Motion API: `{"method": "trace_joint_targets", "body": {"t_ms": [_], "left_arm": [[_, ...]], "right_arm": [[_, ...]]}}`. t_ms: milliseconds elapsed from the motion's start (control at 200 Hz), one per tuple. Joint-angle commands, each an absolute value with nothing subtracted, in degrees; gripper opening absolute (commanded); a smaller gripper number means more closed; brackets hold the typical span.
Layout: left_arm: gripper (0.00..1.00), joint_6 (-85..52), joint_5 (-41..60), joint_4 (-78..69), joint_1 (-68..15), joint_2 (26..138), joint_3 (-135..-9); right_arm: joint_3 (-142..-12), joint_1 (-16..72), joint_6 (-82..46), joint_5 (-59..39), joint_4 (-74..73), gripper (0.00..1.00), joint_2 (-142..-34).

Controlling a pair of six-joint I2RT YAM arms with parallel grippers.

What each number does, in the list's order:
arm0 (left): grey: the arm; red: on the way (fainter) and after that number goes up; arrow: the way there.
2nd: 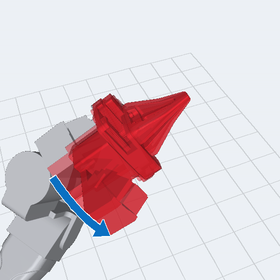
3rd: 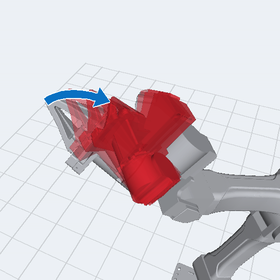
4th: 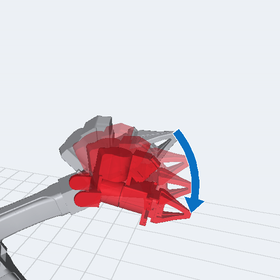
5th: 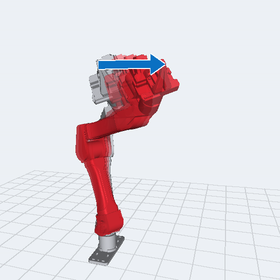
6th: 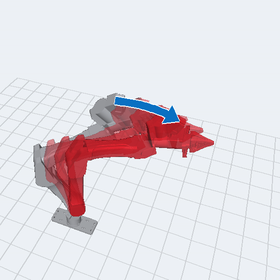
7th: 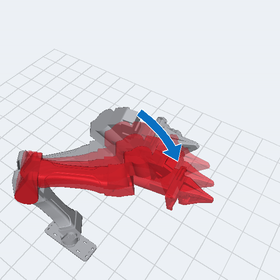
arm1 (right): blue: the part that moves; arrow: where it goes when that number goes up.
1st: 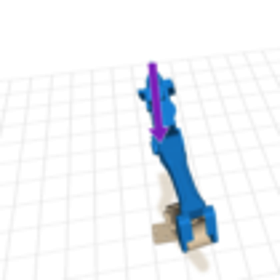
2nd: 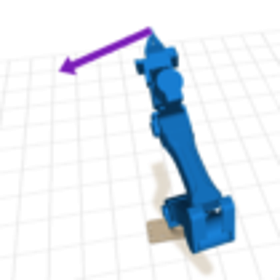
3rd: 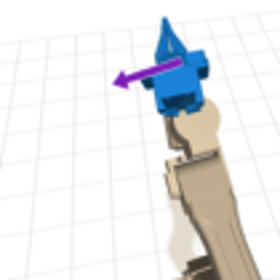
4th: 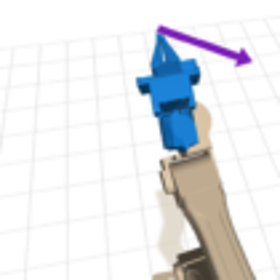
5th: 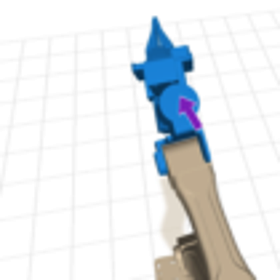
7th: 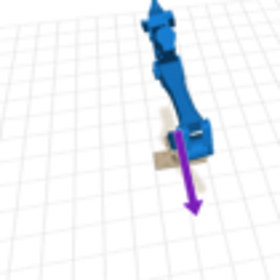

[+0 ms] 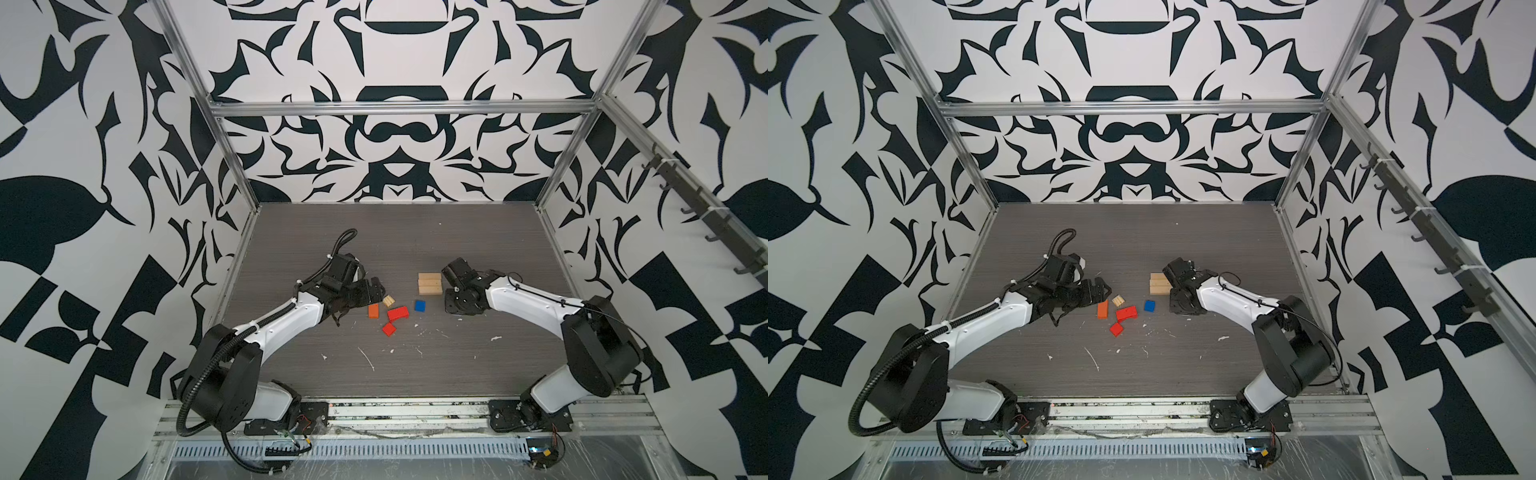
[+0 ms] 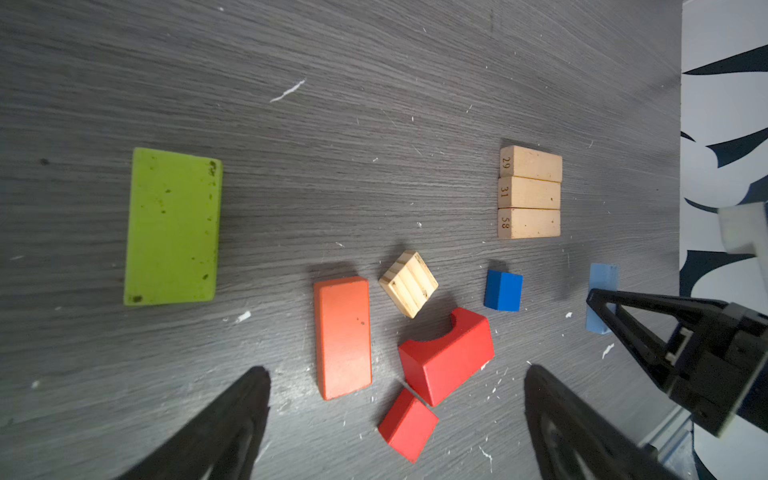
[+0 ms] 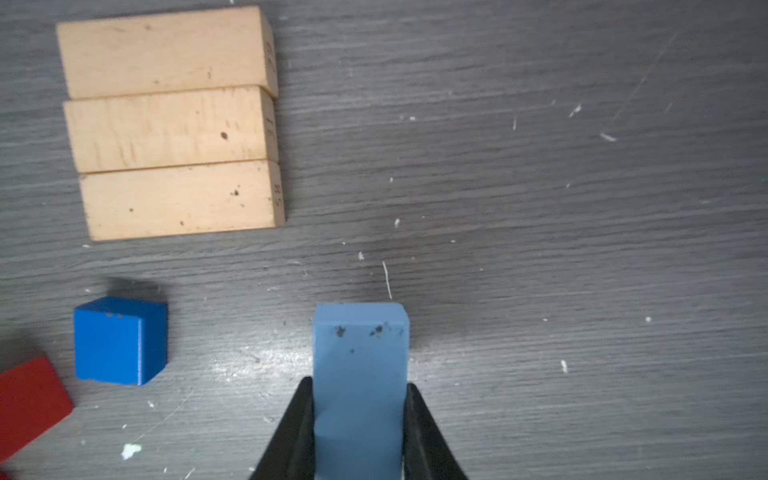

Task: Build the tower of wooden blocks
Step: 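Lift the light blue block and carry it over the three planks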

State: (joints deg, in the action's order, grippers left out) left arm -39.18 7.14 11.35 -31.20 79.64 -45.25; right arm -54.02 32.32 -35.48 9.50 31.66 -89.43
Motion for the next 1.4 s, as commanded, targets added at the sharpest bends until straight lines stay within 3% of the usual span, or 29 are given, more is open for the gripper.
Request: {"method": "trace_joint_targets", "body": {"t_ms": [0,1394], "left_arm": [[0.98,-39.64,7.95,10.75,-31.46,79.94,-46.5],[0.98,-41.13,8.01,10.24,-31.46,77.62,-43.88]], "right_arm": [[-57.51,32.17,-33.8,12.46,33.7,0.23,-88.96],[-78.51,32.1,-28.04,8.72,34.63,0.22,-107.08]]}}
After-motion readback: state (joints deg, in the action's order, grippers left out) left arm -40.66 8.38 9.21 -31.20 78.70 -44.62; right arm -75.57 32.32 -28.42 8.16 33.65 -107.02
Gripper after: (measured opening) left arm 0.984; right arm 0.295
